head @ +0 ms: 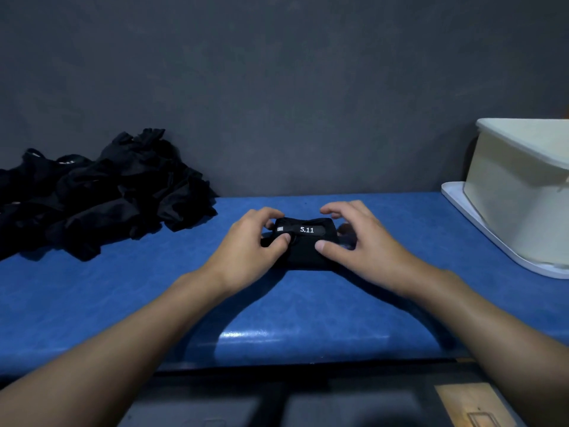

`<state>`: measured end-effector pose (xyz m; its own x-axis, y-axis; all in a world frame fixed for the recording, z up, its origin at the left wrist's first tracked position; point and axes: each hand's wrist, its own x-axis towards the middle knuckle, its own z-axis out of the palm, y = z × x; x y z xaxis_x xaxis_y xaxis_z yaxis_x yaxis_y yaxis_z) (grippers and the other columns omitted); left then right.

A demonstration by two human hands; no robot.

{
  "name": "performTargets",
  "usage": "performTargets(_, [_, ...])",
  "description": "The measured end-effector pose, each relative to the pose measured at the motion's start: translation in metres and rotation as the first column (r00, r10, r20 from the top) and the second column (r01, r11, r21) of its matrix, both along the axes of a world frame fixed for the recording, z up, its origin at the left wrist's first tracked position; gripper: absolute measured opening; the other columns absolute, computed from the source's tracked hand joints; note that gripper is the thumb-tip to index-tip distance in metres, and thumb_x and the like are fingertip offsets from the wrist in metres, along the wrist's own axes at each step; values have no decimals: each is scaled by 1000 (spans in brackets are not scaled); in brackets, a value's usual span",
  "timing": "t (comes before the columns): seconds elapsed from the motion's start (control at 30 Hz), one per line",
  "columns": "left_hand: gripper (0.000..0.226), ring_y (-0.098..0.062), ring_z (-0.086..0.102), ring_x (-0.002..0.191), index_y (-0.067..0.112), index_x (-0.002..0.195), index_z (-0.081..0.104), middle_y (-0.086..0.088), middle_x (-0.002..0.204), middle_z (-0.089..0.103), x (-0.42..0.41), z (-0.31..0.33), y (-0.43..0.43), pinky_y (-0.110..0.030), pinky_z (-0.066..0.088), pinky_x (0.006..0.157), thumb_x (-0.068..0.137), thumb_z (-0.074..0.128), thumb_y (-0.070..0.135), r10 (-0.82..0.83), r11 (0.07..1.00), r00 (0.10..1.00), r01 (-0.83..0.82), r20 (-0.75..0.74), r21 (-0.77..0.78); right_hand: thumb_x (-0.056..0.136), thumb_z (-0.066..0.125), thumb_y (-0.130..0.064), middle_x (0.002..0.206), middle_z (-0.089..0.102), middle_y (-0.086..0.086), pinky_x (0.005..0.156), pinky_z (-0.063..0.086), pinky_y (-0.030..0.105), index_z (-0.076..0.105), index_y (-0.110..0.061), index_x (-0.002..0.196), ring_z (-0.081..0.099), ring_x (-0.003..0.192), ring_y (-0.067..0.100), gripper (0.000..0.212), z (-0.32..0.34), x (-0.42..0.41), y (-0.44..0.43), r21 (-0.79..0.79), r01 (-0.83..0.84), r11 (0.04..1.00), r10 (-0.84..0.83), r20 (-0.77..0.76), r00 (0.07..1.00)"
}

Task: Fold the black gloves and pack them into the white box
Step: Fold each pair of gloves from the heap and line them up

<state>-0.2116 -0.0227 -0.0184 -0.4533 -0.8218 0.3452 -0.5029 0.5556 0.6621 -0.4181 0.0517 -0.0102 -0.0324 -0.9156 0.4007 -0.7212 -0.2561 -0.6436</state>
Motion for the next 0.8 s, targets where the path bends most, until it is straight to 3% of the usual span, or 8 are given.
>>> performTargets(0.1, [36,-6,54,89,20,128,58,6,118,50,-3,2,2,-11,36,80,94,63,30,33,999,998,-32,58,-20,84,73,-22,115,48,-10,84,34,6,64,-23,110,49,102,-3,27,1,0,3,-25,-62,998,59,-87,994])
performTargets(0.17, [42,-5,53,96,15,134,56,7,124,45,-3,1,3,-7,34,86,95,63,29,30,999,996,-27,84,-43,85,73,-28,116,48,-12,89,39,19,65,-27,107,50,106,6,23,-2,-4,3,10,-48,999,49,-169,984])
performTargets(0.27, [42,-12,48,117,22,132,56,8,128,44,0,4,6,-24,38,103,92,65,31,-32,989,994,47,109,-140,86,71,-33,115,49,-14,96,44,32,64,-31,108,51,109,13,24,-6,-7,2,55,-49,997,58,-181,982])
performTargets(0.4, [39,-13,47,113,34,114,62,15,120,51,6,9,7,-46,42,99,81,54,53,-98,954,968,157,230,-255,84,73,-33,116,50,-12,98,44,31,64,-30,110,52,108,9,27,-6,-10,1,63,-63,996,73,-166,983])
performTargets(0.57, [54,-8,45,119,39,123,61,20,124,53,13,7,0,-44,40,100,77,48,65,-79,948,942,172,326,-267,82,74,-36,118,51,-14,101,44,32,64,-27,116,53,112,9,36,-7,-13,-2,88,-69,994,84,-186,979])
performTargets(0.8, [50,-11,46,115,40,125,54,20,122,52,-7,8,-11,-41,40,98,79,49,61,-72,957,922,172,381,-234,86,69,-41,135,47,-13,108,37,41,60,-29,127,45,126,10,44,-4,-27,-5,118,20,993,12,-261,965])
